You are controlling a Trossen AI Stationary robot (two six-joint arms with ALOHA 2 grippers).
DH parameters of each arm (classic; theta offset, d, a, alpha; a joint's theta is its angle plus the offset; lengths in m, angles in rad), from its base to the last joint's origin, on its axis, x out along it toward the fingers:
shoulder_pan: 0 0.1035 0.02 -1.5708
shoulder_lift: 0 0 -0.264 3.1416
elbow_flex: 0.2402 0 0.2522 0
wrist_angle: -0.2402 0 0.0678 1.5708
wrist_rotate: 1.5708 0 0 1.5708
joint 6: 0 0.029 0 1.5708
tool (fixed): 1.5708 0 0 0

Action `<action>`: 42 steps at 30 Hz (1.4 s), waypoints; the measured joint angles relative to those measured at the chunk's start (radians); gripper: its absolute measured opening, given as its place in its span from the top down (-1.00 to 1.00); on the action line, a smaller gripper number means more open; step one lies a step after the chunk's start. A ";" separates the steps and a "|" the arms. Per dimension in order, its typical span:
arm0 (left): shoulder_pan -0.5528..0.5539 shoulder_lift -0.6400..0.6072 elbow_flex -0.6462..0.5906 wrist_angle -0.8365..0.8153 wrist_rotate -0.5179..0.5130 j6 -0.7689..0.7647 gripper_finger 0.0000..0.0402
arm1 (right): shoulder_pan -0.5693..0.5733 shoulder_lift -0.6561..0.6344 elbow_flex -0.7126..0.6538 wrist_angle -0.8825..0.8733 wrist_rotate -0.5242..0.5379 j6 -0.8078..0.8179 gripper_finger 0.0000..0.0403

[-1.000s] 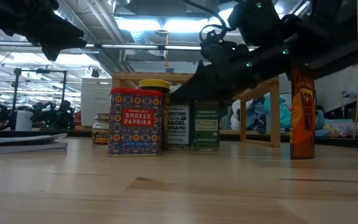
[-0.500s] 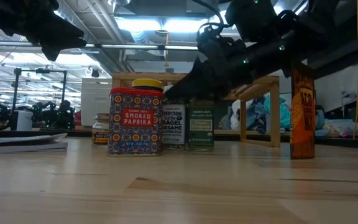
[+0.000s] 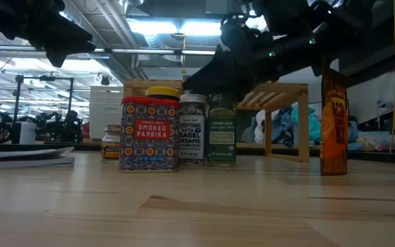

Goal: Shelf spices
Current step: Adjust the seasoning bag and bottles

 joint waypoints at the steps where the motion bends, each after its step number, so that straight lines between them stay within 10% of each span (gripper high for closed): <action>1: 0.000 0.000 0.000 -0.001 0.000 0.000 0.35 | 0.000 -0.006 0.000 -0.003 0.000 0.000 -0.33; 26: 0.000 0.000 0.000 0.000 0.000 0.015 0.35 | 0.065 -0.736 0.000 -0.955 0.057 0.036 -0.33; 42: 0.000 0.000 0.000 -0.001 0.004 -0.045 0.35 | 0.365 -0.787 0.000 -1.312 0.140 0.354 -0.33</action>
